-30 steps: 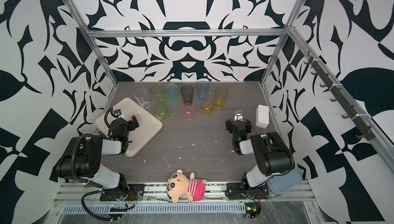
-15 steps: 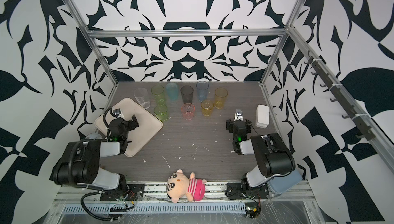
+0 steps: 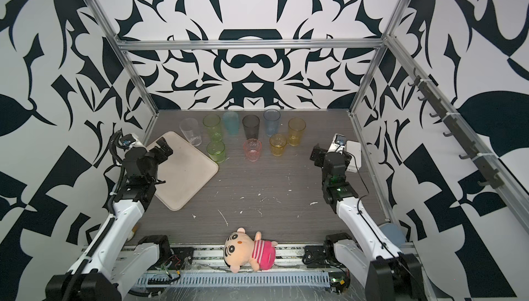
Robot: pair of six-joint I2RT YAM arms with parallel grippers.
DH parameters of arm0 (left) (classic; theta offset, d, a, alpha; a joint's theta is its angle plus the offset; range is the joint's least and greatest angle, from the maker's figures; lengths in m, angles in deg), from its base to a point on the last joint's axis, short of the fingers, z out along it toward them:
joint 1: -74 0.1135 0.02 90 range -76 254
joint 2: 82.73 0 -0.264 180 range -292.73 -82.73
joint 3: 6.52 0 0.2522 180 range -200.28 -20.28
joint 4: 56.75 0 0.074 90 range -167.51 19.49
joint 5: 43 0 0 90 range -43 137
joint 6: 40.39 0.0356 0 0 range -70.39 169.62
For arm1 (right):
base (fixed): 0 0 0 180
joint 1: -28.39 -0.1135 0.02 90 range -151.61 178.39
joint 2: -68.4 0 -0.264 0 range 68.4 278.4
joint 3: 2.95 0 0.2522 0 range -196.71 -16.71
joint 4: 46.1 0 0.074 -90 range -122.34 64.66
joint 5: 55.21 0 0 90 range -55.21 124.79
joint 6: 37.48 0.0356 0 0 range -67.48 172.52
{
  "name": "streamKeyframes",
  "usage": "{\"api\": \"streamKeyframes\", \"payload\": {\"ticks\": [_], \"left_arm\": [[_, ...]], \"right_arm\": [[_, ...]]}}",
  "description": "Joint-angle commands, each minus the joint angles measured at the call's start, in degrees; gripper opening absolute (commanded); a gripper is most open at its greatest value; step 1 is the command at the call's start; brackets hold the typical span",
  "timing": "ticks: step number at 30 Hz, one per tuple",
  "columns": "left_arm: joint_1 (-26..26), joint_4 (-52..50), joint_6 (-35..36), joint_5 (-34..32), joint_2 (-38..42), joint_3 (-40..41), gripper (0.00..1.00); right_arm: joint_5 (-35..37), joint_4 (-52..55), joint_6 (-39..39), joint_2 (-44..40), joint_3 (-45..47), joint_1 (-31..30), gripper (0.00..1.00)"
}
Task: Place the glasses into the tray
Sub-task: Move the tray to the center of the table.
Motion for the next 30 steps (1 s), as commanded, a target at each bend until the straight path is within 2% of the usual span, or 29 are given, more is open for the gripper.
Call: {"api": "streamKeyframes", "payload": {"ticks": [1, 6, 11, 13, 17, 24, 30], "left_arm": [[-0.3, -18.7, -6.7, 3.0, 2.1, -5.4, 0.99], [-1.5, -30.5, -7.7, 11.3, 3.2, -9.5, 1.0], [-5.0, -39.8, -9.2, 13.4, 3.7, -10.5, 0.99], [-8.0, -41.7, -10.1, 13.7, 3.7, -9.7, 0.99], [-14.4, -45.6, -12.3, 10.6, 2.3, -8.7, 0.98], [-24.5, -47.5, -15.7, 7.1, -5.9, -7.3, 0.95], [-25.5, -43.5, -14.2, 10.0, -12.3, -4.7, 0.92]], "right_arm": [[-10.7, 16.1, 6.1, -4.1, -7.3, 0.1, 0.99], [-23.7, 27.6, 8.2, -5.2, -14.5, 0.1, 0.93], [-34.1, 35.4, 12.0, -3.9, -18.1, 0.1, 0.9], [-36.6, 37.2, 13.7, -3.9, -18.2, -0.3, 0.89], [-37.3, 40.4, 16.0, -3.8, -17.7, -3.5, 0.87], [-31.9, 42.9, 18.4, -1.5, -16.5, -13.8, 0.85], [-31.1, 41.4, 19.5, 0.6, -15.4, -18.5, 0.83]]}}
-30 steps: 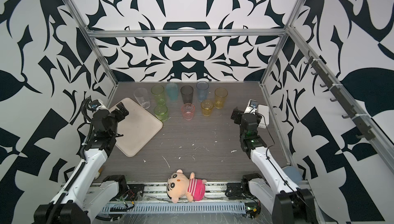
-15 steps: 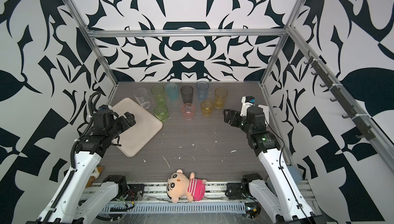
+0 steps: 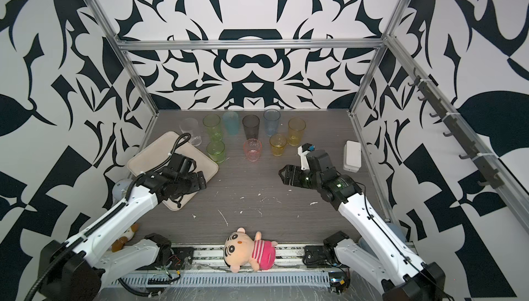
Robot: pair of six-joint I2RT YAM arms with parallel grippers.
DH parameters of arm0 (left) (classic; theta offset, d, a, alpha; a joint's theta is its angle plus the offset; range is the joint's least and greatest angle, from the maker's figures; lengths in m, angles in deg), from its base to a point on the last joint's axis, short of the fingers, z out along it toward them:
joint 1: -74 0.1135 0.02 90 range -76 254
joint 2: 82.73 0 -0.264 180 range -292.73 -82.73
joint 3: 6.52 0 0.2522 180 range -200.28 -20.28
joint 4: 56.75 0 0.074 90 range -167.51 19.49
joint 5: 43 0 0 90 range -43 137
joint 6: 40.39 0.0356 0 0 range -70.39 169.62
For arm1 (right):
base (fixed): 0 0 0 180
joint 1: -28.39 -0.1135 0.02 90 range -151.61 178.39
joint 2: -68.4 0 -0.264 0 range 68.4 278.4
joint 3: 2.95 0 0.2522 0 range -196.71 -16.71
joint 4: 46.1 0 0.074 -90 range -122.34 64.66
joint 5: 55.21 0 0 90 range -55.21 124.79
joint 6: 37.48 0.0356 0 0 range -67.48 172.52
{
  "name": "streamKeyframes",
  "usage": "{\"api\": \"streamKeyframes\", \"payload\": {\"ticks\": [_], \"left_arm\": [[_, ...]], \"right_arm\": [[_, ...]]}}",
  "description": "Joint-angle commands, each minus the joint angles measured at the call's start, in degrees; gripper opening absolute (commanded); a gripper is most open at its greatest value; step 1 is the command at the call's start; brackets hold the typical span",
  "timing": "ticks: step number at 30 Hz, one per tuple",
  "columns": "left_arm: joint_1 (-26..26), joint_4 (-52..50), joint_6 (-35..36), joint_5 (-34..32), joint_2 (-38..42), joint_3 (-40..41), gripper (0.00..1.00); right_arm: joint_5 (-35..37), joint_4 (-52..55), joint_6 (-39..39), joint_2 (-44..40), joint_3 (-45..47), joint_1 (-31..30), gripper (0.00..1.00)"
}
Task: Place the glasses into the tray
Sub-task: Move the tray to the center of the table.
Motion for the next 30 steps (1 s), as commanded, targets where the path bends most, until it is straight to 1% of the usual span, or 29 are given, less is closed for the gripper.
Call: {"api": "streamKeyframes", "payload": {"ticks": [1, 5, 8, 10, 14, 20, 25, 30], "left_arm": [[-0.1, -0.5, -0.9, -0.5, -1.5, 1.6, 0.91], [-0.1, -0.3, -1.1, -0.4, -3.6, 1.4, 0.9], [-0.1, 0.6, -1.2, 1.8, -5.3, 1.9, 0.88], [-0.1, 0.8, -2.0, 1.6, -6.2, 2.3, 0.86], [-0.1, 1.8, -2.9, 1.0, -7.3, 3.2, 0.86], [0.1, 2.6, -3.4, -1.9, -9.7, 3.3, 0.86], [1.1, 4.8, -3.4, -1.7, -13.3, 3.7, 0.86], [2.7, 7.1, -2.2, 0.1, -15.4, 4.6, 0.86]], "right_arm": [[1.6, -1.4, 1.6, 0.2, 0.2, -1.6, 0.83], [1.5, -2.1, 1.8, 0.8, 0.6, -2.8, 0.81], [1.3, -2.3, 1.7, 1.4, 0.6, -3.1, 0.8], [1.1, -2.6, 1.7, 1.6, 0.7, -3.2, 0.8], [0.6, -3.5, 1.9, 2.1, 1.3, -3.4, 0.79], [0.1, -4.0, 1.7, 3.1, 1.4, -3.8, 0.78], [0.1, -4.3, 1.8, 3.3, 1.7, -4.0, 0.77], [0.1, -4.4, 1.5, 3.7, 1.7, -4.1, 0.77]]}}
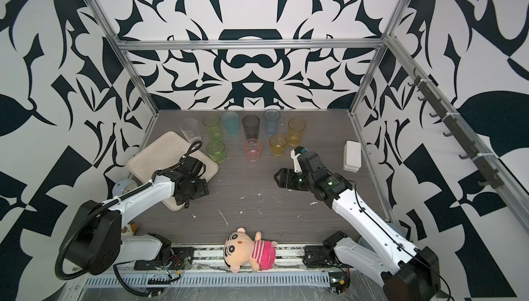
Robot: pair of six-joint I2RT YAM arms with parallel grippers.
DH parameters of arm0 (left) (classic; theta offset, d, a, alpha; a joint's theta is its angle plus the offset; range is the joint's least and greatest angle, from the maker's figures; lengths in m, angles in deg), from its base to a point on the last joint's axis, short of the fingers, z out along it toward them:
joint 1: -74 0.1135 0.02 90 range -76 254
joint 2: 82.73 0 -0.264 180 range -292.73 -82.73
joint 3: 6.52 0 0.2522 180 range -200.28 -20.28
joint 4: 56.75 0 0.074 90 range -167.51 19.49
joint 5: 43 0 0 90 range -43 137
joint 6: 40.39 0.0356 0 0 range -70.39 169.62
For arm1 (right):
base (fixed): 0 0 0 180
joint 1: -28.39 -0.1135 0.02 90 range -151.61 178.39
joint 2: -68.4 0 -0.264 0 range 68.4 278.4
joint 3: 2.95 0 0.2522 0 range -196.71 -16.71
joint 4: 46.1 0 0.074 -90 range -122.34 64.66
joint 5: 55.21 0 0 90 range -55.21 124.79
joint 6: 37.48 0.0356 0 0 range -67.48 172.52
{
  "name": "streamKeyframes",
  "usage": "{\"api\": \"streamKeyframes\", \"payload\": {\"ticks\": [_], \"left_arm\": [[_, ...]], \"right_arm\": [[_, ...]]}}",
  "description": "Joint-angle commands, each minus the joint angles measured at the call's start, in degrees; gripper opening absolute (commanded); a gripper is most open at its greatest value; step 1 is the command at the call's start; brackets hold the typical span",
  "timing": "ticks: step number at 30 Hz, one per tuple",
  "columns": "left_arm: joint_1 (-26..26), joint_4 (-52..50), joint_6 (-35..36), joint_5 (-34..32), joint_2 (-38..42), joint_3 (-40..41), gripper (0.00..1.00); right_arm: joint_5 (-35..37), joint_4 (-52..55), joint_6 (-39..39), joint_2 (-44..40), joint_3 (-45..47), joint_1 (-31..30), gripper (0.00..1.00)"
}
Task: Place the glasses into the tray
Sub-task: Move the tray to the center of the table.
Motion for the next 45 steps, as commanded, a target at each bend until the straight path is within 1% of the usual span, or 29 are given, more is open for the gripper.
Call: {"api": "streamKeyframes", "payload": {"ticks": [1, 2, 3, 8, 10, 14, 17, 23, 26, 35, 38, 45], "left_arm": [[1.2, 1.1, 0.1, 0.5, -1.4, 1.0, 0.86], [1.3, 1.1, 0.1, 0.4, -1.9, 0.8, 0.86], [1.3, 1.6, 0.6, 0.9, -2.5, 0.9, 0.82], [1.1, 2.1, 2.4, 3.2, -4.5, -0.2, 0.72], [0.8, 2.4, 2.7, 4.1, -4.6, -0.5, 0.7], [-0.8, 2.0, 3.1, 5.2, -4.5, -0.9, 0.62], [-2.3, 2.3, 3.0, 6.4, -5.0, -1.3, 0.54], [-6.1, 2.5, 2.8, 6.4, -5.8, -2.4, 0.45], [-7.5, 2.7, 2.7, 6.9, -6.4, -3.1, 0.38], [-13.3, 4.9, 1.9, 6.8, -9.5, -5.6, 0.3], [-14.6, 4.9, 1.8, 6.6, -11.1, -6.9, 0.26], [-17.8, 4.7, 1.4, 6.0, -14.0, -9.6, 0.19]], "right_arm": [[-0.4, -1.8, 0.1, 0.4, 0.3, -0.4, 0.77], [-0.4, -1.9, 0.1, 0.6, 0.4, -0.4, 0.77], [-0.5, -2.1, 0.1, 0.7, 0.6, -0.4, 0.77], [-0.8, -2.6, 0.0, 1.5, 1.2, -0.5, 0.77], [-0.7, -2.6, -0.1, 1.8, 1.1, -0.5, 0.77], [-0.6, -2.8, -0.3, 2.1, 0.9, -0.4, 0.77], [-0.6, -2.8, -0.4, 2.3, 1.0, -0.4, 0.77], [-0.4, -2.6, -0.2, 1.6, 1.9, -0.4, 0.77], [-0.1, -2.4, -0.1, 1.0, 2.0, -0.4, 0.77], [0.9, -1.3, 0.3, -1.2, 2.7, -0.4, 0.77], [1.2, -0.8, 0.4, -1.7, 2.7, -0.5, 0.77], [1.9, 0.2, 0.3, -2.8, 2.9, -0.4, 0.76]]}}
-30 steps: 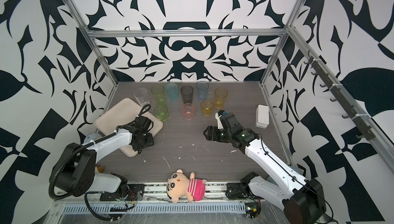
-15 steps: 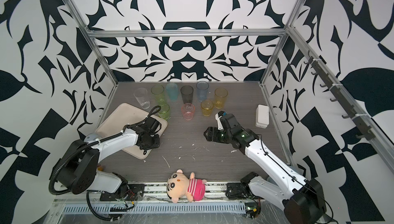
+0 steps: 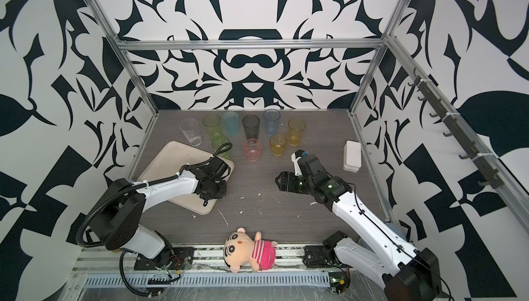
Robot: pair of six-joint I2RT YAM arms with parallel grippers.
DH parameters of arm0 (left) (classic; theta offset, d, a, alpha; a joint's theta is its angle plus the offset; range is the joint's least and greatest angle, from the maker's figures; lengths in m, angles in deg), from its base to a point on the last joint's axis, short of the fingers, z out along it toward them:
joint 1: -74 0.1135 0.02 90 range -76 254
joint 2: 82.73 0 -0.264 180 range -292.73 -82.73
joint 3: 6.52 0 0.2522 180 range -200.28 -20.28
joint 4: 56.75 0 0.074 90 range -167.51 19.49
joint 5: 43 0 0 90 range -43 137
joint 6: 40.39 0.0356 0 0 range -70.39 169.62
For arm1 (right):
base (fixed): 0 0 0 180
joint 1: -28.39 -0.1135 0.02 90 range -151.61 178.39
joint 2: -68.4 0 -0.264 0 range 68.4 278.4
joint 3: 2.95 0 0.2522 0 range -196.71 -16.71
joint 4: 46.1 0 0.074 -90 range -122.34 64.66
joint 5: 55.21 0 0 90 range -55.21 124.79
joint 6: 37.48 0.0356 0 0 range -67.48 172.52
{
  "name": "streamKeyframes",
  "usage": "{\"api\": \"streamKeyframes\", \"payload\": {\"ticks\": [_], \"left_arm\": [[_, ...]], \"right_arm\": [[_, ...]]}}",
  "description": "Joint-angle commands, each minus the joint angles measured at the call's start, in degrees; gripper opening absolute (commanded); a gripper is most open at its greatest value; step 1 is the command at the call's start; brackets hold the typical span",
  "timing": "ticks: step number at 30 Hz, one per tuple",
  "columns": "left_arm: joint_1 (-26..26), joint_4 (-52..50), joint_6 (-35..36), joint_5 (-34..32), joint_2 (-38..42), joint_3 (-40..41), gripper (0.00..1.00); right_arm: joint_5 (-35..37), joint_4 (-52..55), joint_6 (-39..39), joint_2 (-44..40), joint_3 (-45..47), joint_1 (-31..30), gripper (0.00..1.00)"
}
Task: Place the glasses into the tray
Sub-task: Move the tray to the center of the table.
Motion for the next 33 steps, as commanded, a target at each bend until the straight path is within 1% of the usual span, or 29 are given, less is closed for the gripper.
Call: {"api": "streamKeyframes", "payload": {"ticks": [1, 3, 6, 22, 28, 30, 33], "left_arm": [[-1.9, -0.5, -1.2, 1.0, -2.1, -1.6, 0.18], [-2.9, -0.6, -1.3, 0.9, -2.9, -2.5, 0.16], [-4.1, -0.7, -1.5, 0.9, -4.2, -3.7, 0.14], [-11.1, -0.8, -3.7, 0.7, -12.8, -12.4, 0.11], [-13.9, -0.8, -7.3, 0.3, -15.6, -16.2, 0.09], [-15.0, -1.7, -10.3, -0.5, -16.7, -17.9, 0.06], [-17.0, -1.4, -13.1, -0.7, -17.8, -19.8, 0.05]], "right_arm": [[1.3, 0.7, 0.3, -1.4, -0.1, -0.2, 0.76], [1.4, 1.0, 0.3, -1.6, -0.2, -0.3, 0.76], [1.7, 1.6, 0.4, -2.0, -0.3, -0.2, 0.76], [6.0, 5.6, 1.5, -5.3, -1.1, -0.2, 0.76], [9.8, 8.7, 1.5, -7.2, -2.0, 0.4, 0.77], [10.7, 9.5, 1.3, -8.0, -2.3, 0.6, 0.77], [12.0, 10.9, 0.9, -9.0, -2.9, 0.9, 0.78]]}}
